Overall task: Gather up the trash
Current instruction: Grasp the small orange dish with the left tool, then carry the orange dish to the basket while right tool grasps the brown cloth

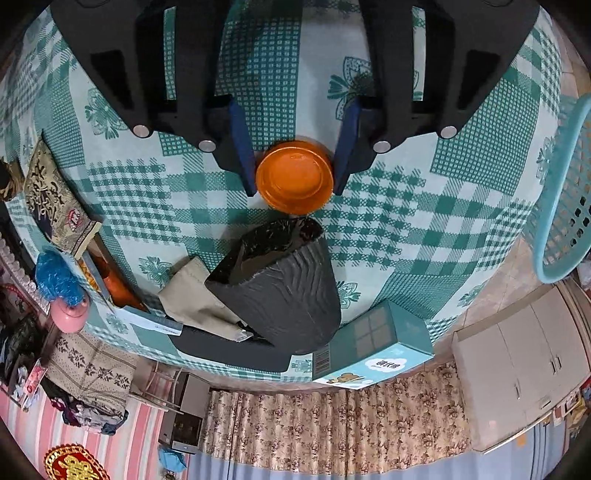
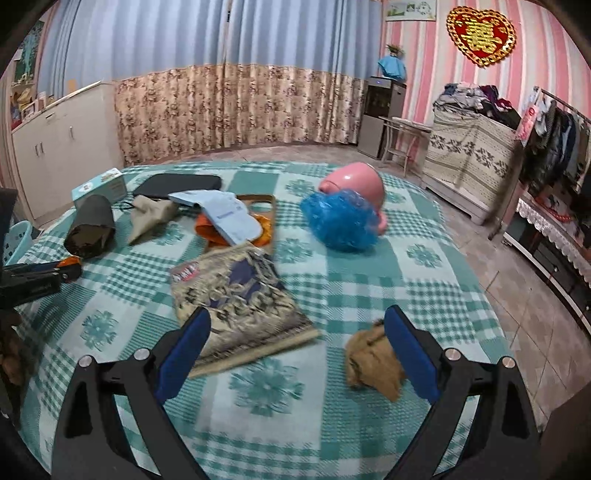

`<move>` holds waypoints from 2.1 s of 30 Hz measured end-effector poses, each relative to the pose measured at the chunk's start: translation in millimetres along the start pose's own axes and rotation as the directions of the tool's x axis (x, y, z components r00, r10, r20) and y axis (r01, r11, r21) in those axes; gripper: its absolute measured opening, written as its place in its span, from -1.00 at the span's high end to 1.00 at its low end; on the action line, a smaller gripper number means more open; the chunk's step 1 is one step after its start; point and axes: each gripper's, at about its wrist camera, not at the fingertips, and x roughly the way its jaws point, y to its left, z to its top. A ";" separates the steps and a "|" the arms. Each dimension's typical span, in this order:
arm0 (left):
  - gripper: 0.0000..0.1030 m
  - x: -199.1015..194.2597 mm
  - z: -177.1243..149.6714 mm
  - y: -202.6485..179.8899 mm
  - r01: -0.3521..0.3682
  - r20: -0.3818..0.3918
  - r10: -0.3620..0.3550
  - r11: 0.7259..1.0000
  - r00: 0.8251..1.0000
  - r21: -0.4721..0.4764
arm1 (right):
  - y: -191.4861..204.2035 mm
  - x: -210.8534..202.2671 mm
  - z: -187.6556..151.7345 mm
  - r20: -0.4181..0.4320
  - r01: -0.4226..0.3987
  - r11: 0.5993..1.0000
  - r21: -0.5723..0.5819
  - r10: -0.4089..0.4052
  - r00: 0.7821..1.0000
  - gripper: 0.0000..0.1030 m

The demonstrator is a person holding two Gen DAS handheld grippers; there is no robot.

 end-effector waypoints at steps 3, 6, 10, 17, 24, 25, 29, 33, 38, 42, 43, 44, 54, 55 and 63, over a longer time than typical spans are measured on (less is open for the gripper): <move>0.23 -8.2 -5.8 4.3 0.003 0.010 -0.002 1.000 1.000 -0.022 | -13.4 0.3 -3.7 -0.009 0.032 0.999 0.019 -0.032 0.999 -0.80; 0.23 -15.0 -8.7 6.5 0.001 0.019 0.000 1.000 1.000 -0.028 | -26.6 2.3 -7.4 -0.019 0.061 0.997 0.039 -0.060 0.998 -0.80; 0.23 -23.1 -16.3 10.1 -0.005 0.028 0.006 0.999 1.000 -0.035 | -45.9 13.8 -15.4 -0.058 0.090 0.992 0.083 -0.085 0.995 -0.80; 0.23 -34.5 -25.3 8.6 -0.026 0.053 0.027 1.000 0.998 -0.017 | -52.8 33.1 -18.8 -0.104 0.092 0.991 0.100 -0.082 0.991 -0.75; 0.23 -43.5 -25.7 18.8 -0.018 0.069 0.021 0.999 0.997 -0.051 | -51.1 36.9 -21.9 -0.132 0.024 0.993 0.117 -0.008 0.991 0.08; 0.23 -46.7 -25.2 21.2 -0.021 0.077 0.025 0.998 0.997 -0.053 | -50.7 33.8 -20.6 -0.120 0.019 0.992 0.125 -0.004 0.993 0.08; 0.23 -59.3 -22.5 32.2 -0.033 0.108 0.040 0.997 0.993 -0.067 | -43.1 22.1 -9.0 -0.079 0.016 0.993 0.120 -0.006 0.997 0.08; 0.23 -75.0 -18.6 50.5 -0.054 0.136 0.065 0.995 0.989 -0.084 | -17.0 9.1 10.3 -0.030 -0.018 0.997 0.070 0.020 0.999 0.08; 0.23 -93.7 -16.7 77.3 -0.084 0.164 0.101 0.991 0.981 -0.108 | 31.9 7.2 31.0 0.002 -0.114 0.993 0.011 0.114 0.994 0.08; 0.23 -108.8 -20.8 111.2 -0.138 0.181 0.163 0.981 0.970 -0.139 | 87.2 9.9 43.7 0.004 -0.210 0.976 -0.057 0.211 0.978 0.08; 0.23 -111.5 -21.9 120.9 -0.146 0.181 0.173 0.977 0.968 -0.152 | 97.9 10.9 45.5 0.001 -0.229 0.971 -0.069 0.230 0.973 0.08; 0.23 -113.0 -22.7 126.9 -0.150 0.181 0.179 0.976 0.967 -0.160 | 112.2 12.1 47.5 -0.003 -0.254 0.964 -0.084 0.255 0.967 0.08; 0.23 -130.8 -33.2 219.8 -0.256 0.165 0.308 0.927 0.937 -0.274 | 243.5 16.7 58.8 -0.041 -0.431 0.877 -0.211 0.433 0.901 0.08; 0.23 -131.2 -34.5 230.4 -0.265 0.160 0.319 0.920 0.934 -0.288 | 254.2 17.8 59.6 -0.046 -0.443 0.870 -0.217 0.444 0.895 0.08; 0.23 -118.3 -31.5 280.8 -0.282 0.143 0.347 0.896 0.927 -0.343 | 303.0 21.6 61.4 -0.073 -0.472 0.844 -0.253 0.470 0.880 0.08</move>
